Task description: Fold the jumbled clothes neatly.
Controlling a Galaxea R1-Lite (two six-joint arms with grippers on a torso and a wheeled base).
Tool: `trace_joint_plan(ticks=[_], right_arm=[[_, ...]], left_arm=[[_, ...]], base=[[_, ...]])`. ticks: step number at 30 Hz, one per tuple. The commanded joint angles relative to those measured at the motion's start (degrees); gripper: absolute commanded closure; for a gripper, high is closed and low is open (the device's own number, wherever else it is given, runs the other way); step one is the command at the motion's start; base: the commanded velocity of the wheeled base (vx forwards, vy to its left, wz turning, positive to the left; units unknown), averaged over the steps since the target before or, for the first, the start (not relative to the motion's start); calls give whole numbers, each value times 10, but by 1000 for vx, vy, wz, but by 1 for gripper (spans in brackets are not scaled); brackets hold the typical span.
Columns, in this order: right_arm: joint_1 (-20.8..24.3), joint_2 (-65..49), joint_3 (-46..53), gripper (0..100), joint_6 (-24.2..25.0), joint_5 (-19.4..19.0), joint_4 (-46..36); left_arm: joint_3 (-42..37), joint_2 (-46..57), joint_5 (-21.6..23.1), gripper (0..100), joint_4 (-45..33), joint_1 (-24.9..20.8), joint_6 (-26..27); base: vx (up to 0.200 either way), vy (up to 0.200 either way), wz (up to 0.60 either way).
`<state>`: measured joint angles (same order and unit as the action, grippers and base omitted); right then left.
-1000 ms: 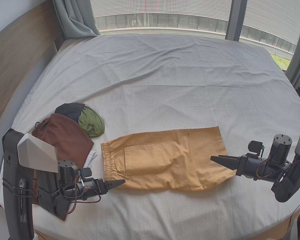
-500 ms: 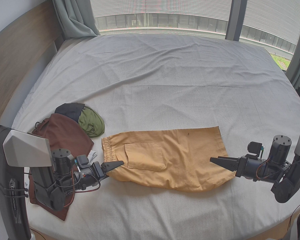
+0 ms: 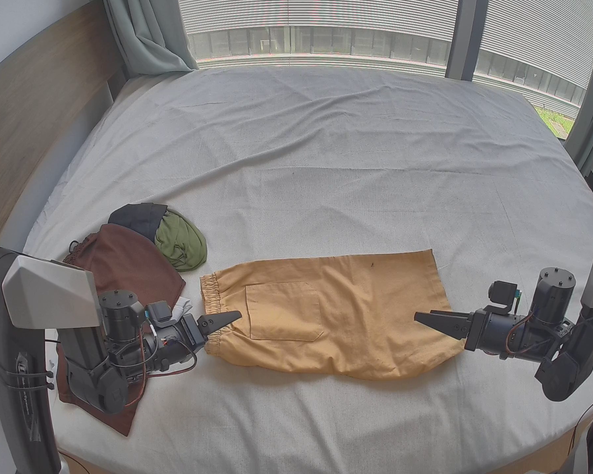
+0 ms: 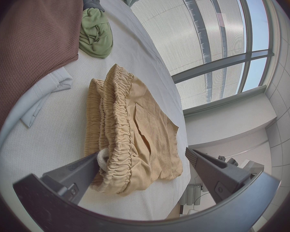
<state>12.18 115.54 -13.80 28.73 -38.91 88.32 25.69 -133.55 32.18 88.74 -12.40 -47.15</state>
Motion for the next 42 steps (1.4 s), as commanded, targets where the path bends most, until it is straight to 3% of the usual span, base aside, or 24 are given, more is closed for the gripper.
trace_joint_plan(ticks=[1, 12, 13, 21, 34, 42], right_arm=[[0, 5, 0, 0, 0, 0, 0], [2, 9, 0, 0, -3, 1, 0], [2, 9, 0, 0, -7, 1, 0], [2, 14, 0, 0, -15, 2, 0], [3, 14, 1, 0, -15, 2, 0], [4, 14, 5, 0, -16, 1, 0]], left_arm=[[1, -2, 0, 0, 0, -2, 0], [12, -41, -14, 0, 0, 4, 61], [15, -45, -20, 100, 0, 4, 67], [28, -51, -29, 100, 0, 6, 69], [3, -9, 3, 100, 0, 14, 74], [-4, 1, 9, 100, 0, 38, 132]], base=[[0, 0, 0], [0, 0, 0], [0, 0, 0], [0, 0, 0], [0, 0, 0], [0, 0, 0]])
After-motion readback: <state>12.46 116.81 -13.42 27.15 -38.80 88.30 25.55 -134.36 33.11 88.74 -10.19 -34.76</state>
